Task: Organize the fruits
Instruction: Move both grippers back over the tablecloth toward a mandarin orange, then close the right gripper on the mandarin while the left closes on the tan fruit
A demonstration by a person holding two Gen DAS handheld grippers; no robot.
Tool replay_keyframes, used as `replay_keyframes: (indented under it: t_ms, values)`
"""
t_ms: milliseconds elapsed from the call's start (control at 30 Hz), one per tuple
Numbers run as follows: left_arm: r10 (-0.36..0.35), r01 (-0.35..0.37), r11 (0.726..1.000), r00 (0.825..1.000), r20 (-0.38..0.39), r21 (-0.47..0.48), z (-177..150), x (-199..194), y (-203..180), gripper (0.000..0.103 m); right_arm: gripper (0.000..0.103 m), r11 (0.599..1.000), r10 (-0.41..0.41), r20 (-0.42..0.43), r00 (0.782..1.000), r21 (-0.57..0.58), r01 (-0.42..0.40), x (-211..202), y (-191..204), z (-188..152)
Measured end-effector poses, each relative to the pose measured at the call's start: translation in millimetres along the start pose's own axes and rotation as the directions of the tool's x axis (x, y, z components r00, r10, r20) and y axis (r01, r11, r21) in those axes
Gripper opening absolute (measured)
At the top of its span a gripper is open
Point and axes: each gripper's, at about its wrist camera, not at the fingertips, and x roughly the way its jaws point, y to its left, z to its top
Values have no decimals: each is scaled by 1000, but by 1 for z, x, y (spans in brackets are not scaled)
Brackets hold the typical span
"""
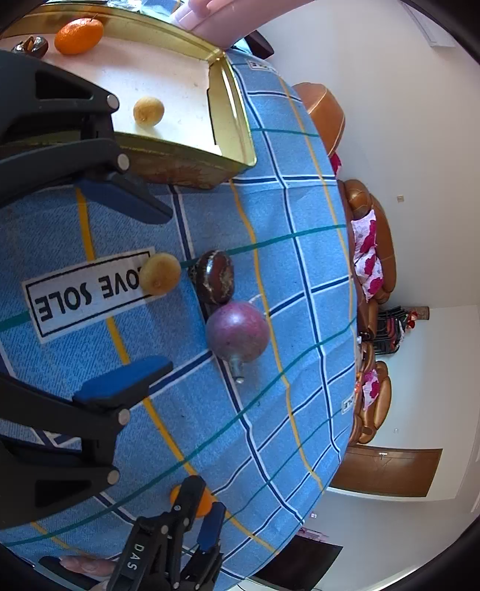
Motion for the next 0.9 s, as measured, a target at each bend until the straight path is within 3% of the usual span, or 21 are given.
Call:
replay_keyframes:
  t_ms: [67, 233, 367, 400, 667, 900]
  values:
    - [-20, 19, 1000, 999, -31, -8, -2, 10, 2, 65, 46, 1000, -6, -15, 1000, -19, 5, 2, 3, 0]
    - [-61, 58, 997, 996, -66, -49, -2, 21, 11, 58, 44, 997, -28, -27, 999, -70, 26, 5, 12, -1]
    - [-95, 90, 995, 991, -99, -46, 0, 28, 8, 29, 44, 998, -18, -27, 999, -66, 16, 5, 11, 0]
    - [-103, 99, 994, 990, -100, -45, 0, 29, 8, 27, 44, 998, -10, -27, 1000, -62, 8, 5, 11, 1]
    - [-112, 110, 993, 990, -88, -34, 1, 26, 6, 27, 44, 998, -8, -21, 1000, -67, 6, 4, 13, 1]
    - [-130, 130, 991, 990, -47, -9, -1, 14, 2, 27, 36, 997, 10, 16, 1000, -77, -9, -3, 16, 1]
